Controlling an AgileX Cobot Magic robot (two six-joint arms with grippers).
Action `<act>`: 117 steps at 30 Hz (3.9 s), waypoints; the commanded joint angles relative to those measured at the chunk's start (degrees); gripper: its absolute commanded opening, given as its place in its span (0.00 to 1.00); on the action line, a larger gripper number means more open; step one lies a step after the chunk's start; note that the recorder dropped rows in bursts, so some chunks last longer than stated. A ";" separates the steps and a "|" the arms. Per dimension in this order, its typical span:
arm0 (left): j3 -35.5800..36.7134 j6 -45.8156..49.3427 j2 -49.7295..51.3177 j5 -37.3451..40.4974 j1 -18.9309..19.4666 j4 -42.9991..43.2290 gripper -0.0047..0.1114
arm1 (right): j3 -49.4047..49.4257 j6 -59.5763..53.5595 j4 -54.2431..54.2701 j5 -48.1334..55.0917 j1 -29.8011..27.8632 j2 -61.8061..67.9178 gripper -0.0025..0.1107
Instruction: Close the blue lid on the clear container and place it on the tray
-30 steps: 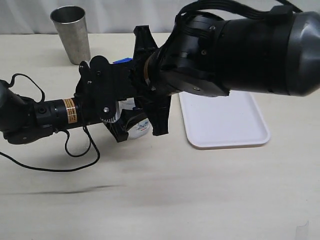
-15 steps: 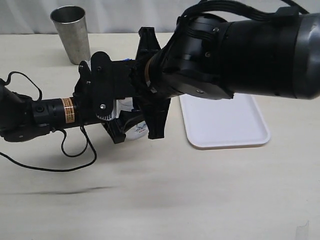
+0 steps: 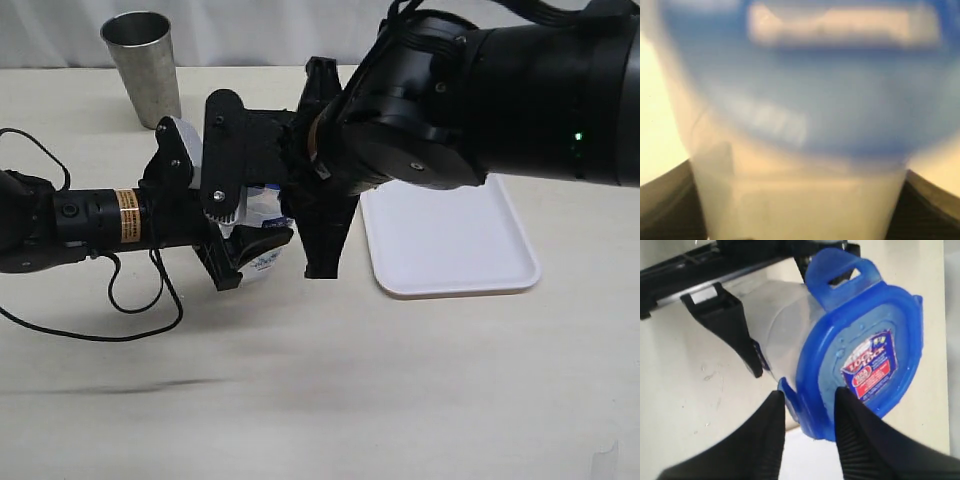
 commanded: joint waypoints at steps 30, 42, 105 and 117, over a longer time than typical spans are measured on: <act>0.39 -0.08 -0.90 -3.31 -0.04 2.50 0.04 | -12.27 9.67 47.65 9.22 -12.53 -5.22 0.49; 0.39 -0.08 -0.90 -3.31 -0.04 2.50 0.04 | -31.15 31.32 25.91 26.64 -5.29 10.84 0.49; 0.39 9.90 -0.90 -6.61 -0.04 6.01 0.04 | -35.04 15.14 16.42 33.52 2.96 6.10 0.49; 0.39 30.18 -0.90 -10.43 -0.04 15.53 0.04 | -19.94 -9.08 21.94 33.52 1.28 -0.95 0.49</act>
